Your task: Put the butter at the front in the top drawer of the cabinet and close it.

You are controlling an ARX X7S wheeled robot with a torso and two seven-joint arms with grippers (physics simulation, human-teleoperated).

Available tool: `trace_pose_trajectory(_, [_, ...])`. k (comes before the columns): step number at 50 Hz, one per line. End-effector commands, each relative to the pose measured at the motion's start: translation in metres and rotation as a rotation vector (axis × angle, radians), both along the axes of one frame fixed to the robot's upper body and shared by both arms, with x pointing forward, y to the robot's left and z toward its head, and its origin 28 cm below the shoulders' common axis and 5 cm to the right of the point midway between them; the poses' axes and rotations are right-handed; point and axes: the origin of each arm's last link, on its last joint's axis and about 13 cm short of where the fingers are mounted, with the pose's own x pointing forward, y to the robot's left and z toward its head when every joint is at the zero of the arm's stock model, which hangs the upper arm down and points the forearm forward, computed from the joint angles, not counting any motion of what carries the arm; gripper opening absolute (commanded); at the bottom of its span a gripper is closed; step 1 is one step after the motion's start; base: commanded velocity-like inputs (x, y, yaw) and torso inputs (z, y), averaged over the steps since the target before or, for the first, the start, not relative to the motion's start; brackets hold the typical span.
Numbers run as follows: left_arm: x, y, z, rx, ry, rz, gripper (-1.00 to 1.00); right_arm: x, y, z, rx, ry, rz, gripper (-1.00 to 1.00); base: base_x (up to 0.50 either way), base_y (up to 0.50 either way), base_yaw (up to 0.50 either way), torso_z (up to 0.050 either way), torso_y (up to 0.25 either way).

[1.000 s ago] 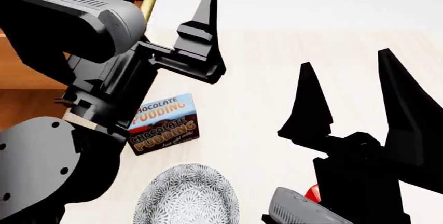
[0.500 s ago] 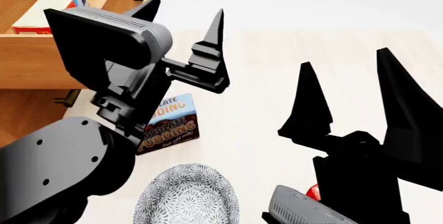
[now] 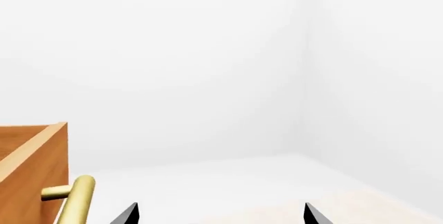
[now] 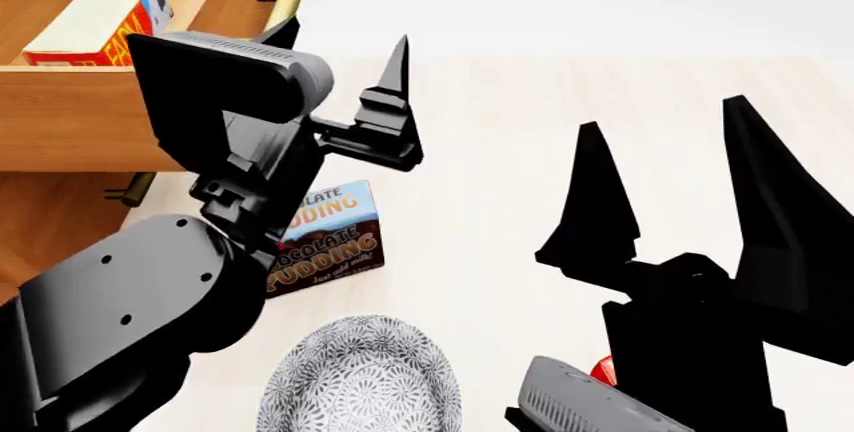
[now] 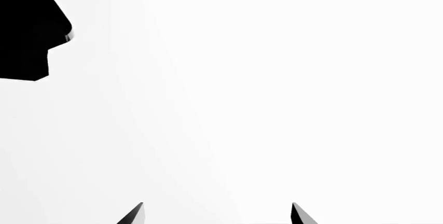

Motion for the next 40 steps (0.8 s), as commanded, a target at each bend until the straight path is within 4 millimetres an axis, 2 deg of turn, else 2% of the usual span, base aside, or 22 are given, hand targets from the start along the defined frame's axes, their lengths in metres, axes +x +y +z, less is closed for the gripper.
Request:
trace_pose_trajectory(1, [0.011,0.003,-0.006,-0.009,0.032,0.019,1.00,0.000,-0.001,-0.002,0.004,0.002,0.000,1.00,0.00,0.00,0.00,0.000,0.000])
trace_pose_trajectory(28, [0.032,0.014,-0.016,-0.020,0.080,0.082,1.00,0.003,0.000,-0.006,0.008,0.019,0.004,1.00,0.00,0.00,0.00,0.000,0.000])
trace_pose_trajectory(40, [0.037,0.023,-0.012,-0.024,0.070,0.132,1.00,0.003,-0.001,-0.007,0.006,0.021,0.002,1.00,0.00,0.00,0.00,0.000,0.000])
